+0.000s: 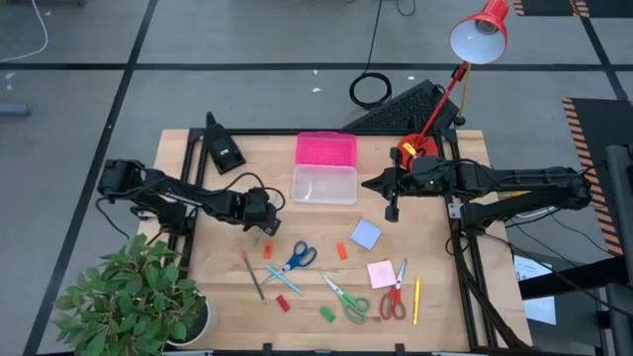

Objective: Pack school essentials
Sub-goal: Put the blue pencil into the supply box

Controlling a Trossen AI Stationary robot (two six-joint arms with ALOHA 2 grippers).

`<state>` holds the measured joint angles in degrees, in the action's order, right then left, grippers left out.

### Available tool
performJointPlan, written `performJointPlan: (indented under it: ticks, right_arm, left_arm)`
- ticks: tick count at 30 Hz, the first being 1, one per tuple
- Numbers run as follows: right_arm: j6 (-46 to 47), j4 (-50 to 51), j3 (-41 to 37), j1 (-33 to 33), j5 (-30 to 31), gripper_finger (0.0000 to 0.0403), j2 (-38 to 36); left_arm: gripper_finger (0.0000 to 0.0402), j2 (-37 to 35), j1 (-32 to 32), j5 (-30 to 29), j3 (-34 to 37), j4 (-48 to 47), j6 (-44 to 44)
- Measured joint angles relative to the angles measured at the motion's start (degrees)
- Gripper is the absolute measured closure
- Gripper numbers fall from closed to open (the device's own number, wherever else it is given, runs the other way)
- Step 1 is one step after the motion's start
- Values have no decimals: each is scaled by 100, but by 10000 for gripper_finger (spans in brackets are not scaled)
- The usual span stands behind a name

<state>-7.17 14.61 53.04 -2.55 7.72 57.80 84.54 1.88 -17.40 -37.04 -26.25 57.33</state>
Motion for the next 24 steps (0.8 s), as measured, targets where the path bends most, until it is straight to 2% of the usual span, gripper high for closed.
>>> performJointPlan:
  ticks: [24]
  right_arm:
    - [-126,-26,0,0,-1,403,-2]
  left_arm:
    - [333,165,-31,253,-7,60,-367]
